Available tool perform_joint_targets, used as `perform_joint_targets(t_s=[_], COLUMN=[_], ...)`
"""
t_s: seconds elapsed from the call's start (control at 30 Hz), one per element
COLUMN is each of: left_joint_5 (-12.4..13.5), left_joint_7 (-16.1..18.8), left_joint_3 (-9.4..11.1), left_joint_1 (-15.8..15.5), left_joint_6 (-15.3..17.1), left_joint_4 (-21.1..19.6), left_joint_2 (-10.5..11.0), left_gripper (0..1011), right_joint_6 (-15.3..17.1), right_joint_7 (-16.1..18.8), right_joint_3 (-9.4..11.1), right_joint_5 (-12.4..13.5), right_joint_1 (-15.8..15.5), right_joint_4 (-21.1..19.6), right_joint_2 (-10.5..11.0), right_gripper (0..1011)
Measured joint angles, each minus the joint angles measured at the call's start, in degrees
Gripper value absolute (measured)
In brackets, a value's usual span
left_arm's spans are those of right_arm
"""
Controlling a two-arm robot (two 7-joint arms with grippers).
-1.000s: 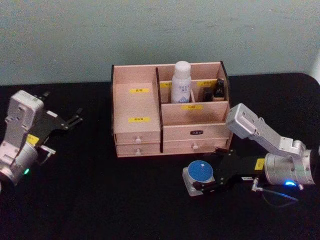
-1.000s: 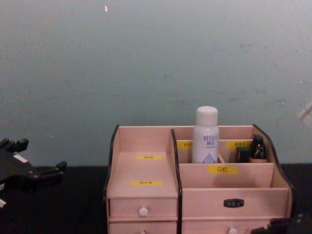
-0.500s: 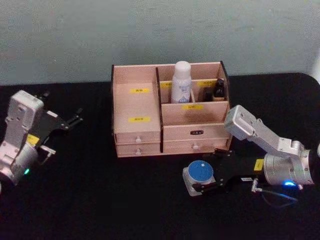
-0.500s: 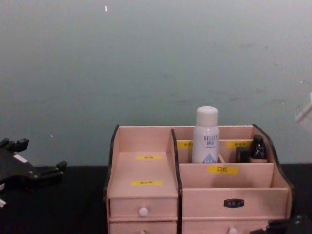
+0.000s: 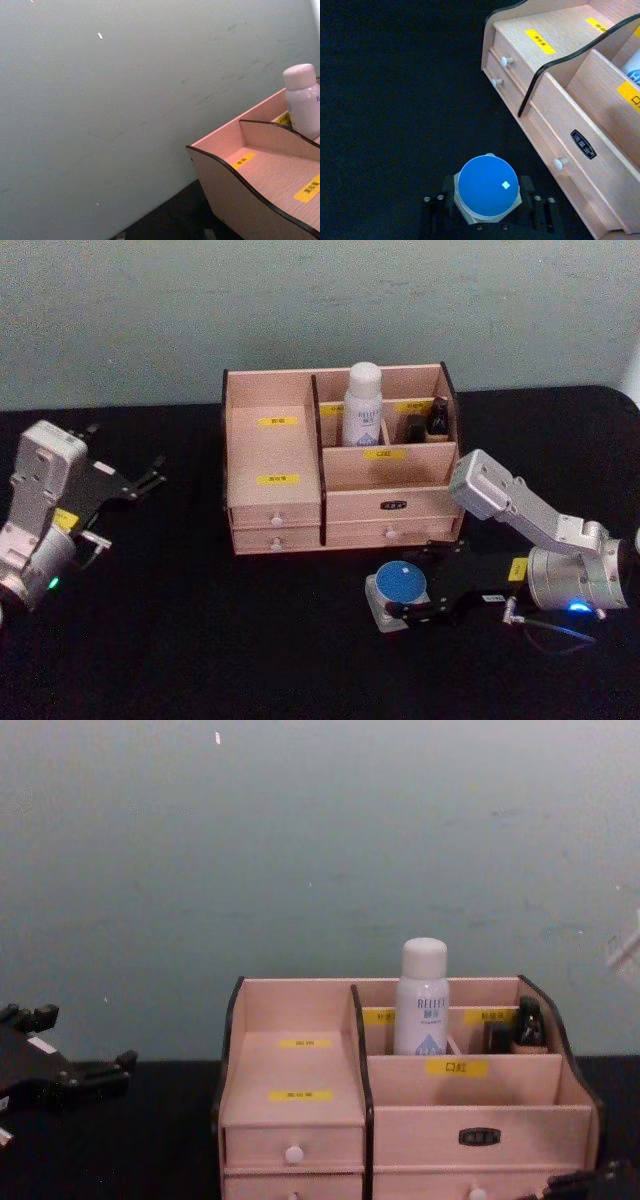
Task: Pick up the facial cleanser and watermelon frost from the table and place them into the tiered storage box.
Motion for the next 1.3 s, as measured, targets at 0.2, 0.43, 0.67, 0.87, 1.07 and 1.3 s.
perform_joint_targets(t_s=[0.2,0.43,0.67,0.87,1.07,1.3], left_joint_5=[0.0,0.0,0.0,0.0,0.0,0.0], left_joint_7=[0.0,0.0,0.0,0.0,0.0,0.0], left_joint_3=[0.0,0.0,0.0,0.0,0.0,0.0], left_joint_1=[0.0,0.0,0.0,0.0,0.0,0.0], left_joint_6=[0.0,0.0,0.0,0.0,0.0,0.0], left_joint_4=[0.0,0.0,0.0,0.0,0.0,0.0], left_joint_2=[0.0,0.0,0.0,0.0,0.0,0.0], left_gripper=[1001,1001,1001,1001,1001,1001], right_joint_6=[0.0,0.0,0.0,0.0,-1.1,-2.1], right_joint_7=[0.0,0.0,0.0,0.0,-0.4,-0.7], right_joint_3=[0.0,0.1,0.1,0.1,1.7,3.4], right_joint_5=[0.1,0.1,0.2,0.2,1.6,3.1], right_joint_1=[0.0,0.0,-0.1,-0.1,-0.9,-1.2], right_joint_4=[0.0,0.0,0.0,0.0,-0.5,-2.5], right_joint_2=[0.0,0.0,0.0,0.0,0.2,0.8], right_gripper=[729,726,726,726,726,726])
